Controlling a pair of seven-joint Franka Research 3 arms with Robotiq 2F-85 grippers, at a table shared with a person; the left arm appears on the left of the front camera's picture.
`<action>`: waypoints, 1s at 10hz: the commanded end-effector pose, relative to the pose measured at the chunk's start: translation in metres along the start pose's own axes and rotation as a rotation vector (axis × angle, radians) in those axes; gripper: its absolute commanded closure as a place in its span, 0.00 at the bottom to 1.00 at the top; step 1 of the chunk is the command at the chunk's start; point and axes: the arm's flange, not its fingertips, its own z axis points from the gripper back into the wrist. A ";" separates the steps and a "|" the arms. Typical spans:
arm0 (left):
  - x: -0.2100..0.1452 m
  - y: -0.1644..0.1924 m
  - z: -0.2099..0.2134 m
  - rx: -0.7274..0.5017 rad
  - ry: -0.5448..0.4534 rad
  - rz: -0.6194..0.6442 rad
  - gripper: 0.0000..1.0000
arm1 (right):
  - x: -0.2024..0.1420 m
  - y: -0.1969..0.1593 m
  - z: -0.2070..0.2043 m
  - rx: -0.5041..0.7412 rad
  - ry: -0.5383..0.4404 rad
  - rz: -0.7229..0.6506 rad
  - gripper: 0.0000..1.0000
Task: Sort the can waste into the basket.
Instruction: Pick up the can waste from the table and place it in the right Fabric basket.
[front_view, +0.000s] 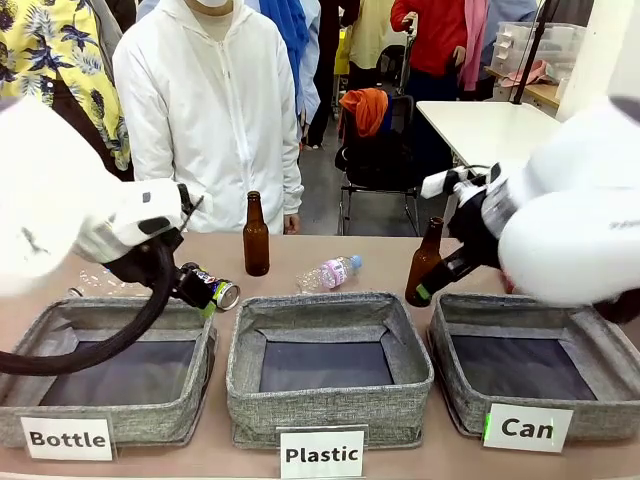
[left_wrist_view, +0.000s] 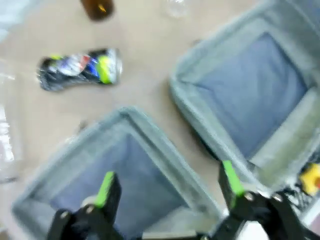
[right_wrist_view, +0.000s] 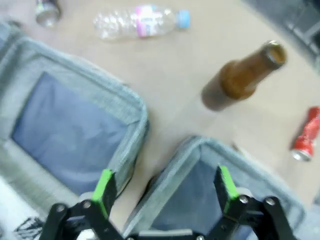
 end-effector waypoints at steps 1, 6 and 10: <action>-0.001 -0.012 0.066 -0.106 0.014 0.124 0.00 | 0.000 0.002 0.061 0.058 -0.001 -0.196 0.00; -0.121 0.095 0.185 -0.526 -0.325 0.310 0.00 | -0.087 -0.105 0.156 0.554 -0.159 -0.455 0.00; -0.213 0.206 0.172 -0.712 -0.514 0.676 0.00 | -0.204 -0.211 0.167 0.723 -0.470 -0.810 0.00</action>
